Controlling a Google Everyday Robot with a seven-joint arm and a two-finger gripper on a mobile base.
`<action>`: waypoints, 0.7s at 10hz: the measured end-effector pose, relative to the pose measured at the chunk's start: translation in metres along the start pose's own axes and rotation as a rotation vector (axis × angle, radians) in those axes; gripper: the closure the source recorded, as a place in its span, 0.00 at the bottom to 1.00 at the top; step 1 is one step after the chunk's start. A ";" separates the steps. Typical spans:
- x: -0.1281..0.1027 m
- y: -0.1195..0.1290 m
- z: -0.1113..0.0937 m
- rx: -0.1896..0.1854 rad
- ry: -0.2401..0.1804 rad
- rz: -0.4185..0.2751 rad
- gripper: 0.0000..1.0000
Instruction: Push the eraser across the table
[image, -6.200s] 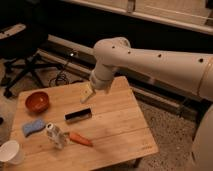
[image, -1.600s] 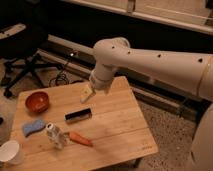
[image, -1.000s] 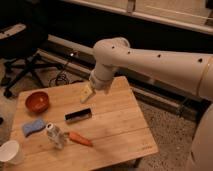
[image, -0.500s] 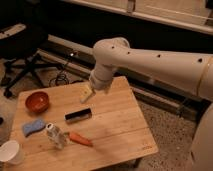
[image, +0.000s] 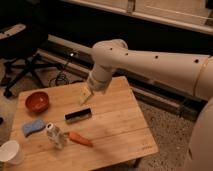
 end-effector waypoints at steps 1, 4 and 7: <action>0.000 0.000 0.006 0.003 0.003 -0.039 0.20; 0.008 -0.002 0.028 0.027 0.046 -0.125 0.22; 0.016 0.007 0.059 0.034 0.113 -0.198 0.52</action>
